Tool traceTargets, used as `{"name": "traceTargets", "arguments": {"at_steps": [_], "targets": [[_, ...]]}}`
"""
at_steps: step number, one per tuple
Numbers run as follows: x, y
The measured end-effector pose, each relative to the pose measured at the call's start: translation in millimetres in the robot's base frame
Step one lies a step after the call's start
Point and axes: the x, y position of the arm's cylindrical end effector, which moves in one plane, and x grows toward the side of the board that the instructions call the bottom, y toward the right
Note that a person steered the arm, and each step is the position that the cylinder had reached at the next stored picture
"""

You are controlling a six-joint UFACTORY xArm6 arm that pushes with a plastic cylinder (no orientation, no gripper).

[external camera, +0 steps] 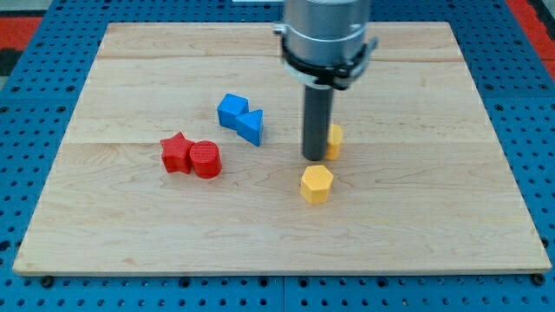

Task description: Place the yellow heart above the yellow hexagon

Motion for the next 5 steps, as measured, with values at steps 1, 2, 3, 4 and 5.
{"name": "traceTargets", "arguments": {"at_steps": [1, 2, 3, 4, 5], "targets": [[2, 47], [-8, 47], [-31, 4], [-82, -16], [-114, -16]]}}
